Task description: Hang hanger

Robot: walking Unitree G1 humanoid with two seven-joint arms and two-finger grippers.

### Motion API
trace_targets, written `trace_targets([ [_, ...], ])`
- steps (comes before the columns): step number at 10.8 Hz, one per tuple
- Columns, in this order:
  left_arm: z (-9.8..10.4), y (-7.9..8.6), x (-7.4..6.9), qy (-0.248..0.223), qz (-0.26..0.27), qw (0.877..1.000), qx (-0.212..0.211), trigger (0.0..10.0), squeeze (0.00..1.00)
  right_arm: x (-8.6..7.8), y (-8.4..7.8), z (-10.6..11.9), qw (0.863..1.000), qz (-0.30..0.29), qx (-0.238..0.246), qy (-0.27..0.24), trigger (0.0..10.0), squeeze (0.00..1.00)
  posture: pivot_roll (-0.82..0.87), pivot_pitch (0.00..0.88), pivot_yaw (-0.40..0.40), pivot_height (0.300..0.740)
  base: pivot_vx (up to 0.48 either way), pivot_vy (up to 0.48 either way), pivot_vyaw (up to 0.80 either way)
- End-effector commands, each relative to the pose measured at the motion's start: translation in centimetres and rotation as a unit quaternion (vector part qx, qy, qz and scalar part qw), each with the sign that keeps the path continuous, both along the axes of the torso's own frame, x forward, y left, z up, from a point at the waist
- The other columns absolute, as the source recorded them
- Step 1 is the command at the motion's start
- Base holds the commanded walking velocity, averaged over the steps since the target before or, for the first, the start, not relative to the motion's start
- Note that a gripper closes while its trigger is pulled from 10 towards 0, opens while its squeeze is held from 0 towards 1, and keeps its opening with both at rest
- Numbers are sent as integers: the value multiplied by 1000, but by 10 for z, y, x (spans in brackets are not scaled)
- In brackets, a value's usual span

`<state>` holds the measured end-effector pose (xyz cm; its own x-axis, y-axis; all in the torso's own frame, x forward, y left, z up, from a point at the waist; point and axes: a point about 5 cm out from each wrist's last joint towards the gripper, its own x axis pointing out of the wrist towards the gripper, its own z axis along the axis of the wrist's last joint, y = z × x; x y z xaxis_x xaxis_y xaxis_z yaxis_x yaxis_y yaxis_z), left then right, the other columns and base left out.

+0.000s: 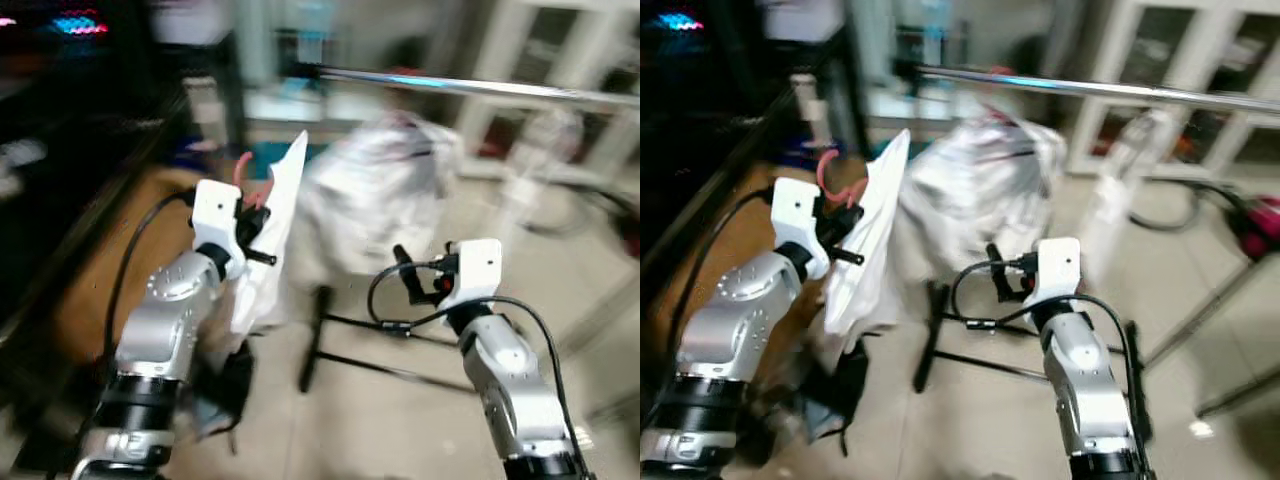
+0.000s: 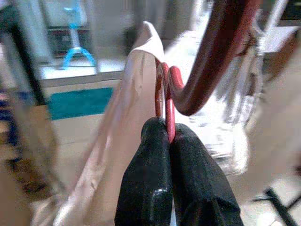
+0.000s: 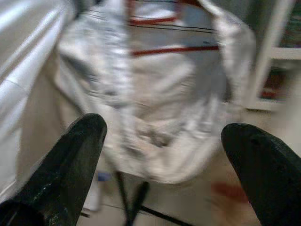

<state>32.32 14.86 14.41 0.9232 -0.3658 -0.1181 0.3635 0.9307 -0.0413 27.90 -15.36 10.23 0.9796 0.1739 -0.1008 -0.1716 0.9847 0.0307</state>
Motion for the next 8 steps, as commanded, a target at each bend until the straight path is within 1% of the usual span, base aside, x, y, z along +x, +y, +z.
trace_targets([
  [1,-4,-2,-6,-8,6,1000,-15,10000,0,5,0,3,1000,-2,-6,-10,10000,0,14,0,30,740,0,0,-800],
  [2,-8,-4,-10,-1,14,999,-30,10000,0,5,0,3,1000,-2,-6,-10,10000,0,15,0,29,740,0,0,-800],
  [3,-14,-7,-15,7,33,998,-49,10000,0,6,0,2,1000,-1,-5,-9,10000,0,19,0,22,740,0,0,-800],
  [4,-20,-24,-26,16,31,998,-62,10000,0,6,-1,0,1000,3,-7,-3,10000,0,27,0,13,740,0,0,-800],
  [5,-22,-32,-30,20,24,997,-67,10000,0,7,-2,-1,1000,2,-7,-2,10000,0,30,0,10,740,0,0,-800],
  [6,-22,-38,-31,18,14,998,-64,10000,0,9,-1,-1,1000,4,-8,-2,10000,0,36,0,2,740,0,0,-800],
  [7,-21,-40,-29,19,8,998,-61,10000,0,11,3,0,1000,13,-13,-4,10000,0,40,0,-2,740,0,0,-800],
  [8,-19,-38,-26,20,7,998,-64,10000,0,12,5,1,1000,18,-16,-9,10000,0,43,0,-5,740,0,0,-563],
])
